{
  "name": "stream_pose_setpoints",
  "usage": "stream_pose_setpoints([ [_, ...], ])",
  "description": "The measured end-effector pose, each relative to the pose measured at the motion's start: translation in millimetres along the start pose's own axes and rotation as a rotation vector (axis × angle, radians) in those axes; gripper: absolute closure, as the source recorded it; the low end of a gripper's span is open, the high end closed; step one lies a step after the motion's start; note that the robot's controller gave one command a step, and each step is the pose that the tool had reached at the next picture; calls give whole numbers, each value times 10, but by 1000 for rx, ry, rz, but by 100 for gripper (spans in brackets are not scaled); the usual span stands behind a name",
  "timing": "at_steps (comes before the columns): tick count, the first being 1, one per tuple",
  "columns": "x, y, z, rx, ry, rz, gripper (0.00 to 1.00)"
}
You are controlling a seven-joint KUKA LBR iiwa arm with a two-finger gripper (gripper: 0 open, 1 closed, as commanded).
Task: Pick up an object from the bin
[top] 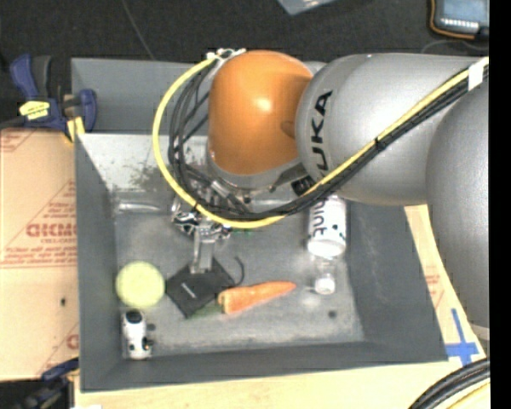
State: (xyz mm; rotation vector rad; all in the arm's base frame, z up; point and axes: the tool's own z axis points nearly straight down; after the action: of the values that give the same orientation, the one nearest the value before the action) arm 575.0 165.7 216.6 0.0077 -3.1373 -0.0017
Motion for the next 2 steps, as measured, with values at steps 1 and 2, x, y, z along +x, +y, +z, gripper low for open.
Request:
stream_pose_setpoints([
  [1, -12, -10, -48, -1, -7, 4, 0],
  [2, 192, -243, 558, 1, -8, -103, 0],
])
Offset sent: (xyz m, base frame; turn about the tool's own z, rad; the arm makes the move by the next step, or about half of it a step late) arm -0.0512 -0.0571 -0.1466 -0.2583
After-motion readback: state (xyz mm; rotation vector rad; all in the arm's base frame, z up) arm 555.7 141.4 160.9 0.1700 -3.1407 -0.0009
